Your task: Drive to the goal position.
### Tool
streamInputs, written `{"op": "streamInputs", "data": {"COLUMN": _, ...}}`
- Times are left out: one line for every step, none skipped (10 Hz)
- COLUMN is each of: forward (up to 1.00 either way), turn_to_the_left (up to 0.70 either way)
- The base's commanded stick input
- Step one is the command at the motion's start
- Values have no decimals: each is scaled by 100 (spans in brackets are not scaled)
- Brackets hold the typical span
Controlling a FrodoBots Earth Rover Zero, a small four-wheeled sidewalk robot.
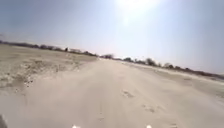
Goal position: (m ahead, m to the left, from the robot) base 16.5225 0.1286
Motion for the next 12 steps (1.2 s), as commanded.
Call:
{"op": "streamInputs", "data": {"forward": 70, "turn_to_the_left": 0}}
{"op": "streamInputs", "data": {"forward": 70, "turn_to_the_left": 0}}
{"op": "streamInputs", "data": {"forward": 70, "turn_to_the_left": 0}}
{"op": "streamInputs", "data": {"forward": 70, "turn_to_the_left": 0}}
{"op": "streamInputs", "data": {"forward": 70, "turn_to_the_left": 0}}
{"op": "streamInputs", "data": {"forward": 70, "turn_to_the_left": -2}}
{"op": "streamInputs", "data": {"forward": 70, "turn_to_the_left": -18}}
{"op": "streamInputs", "data": {"forward": 70, "turn_to_the_left": -34}}
{"op": "streamInputs", "data": {"forward": 70, "turn_to_the_left": -24}}
{"op": "streamInputs", "data": {"forward": 70, "turn_to_the_left": 0}}
{"op": "streamInputs", "data": {"forward": 70, "turn_to_the_left": 0}}
{"op": "streamInputs", "data": {"forward": 70, "turn_to_the_left": 0}}
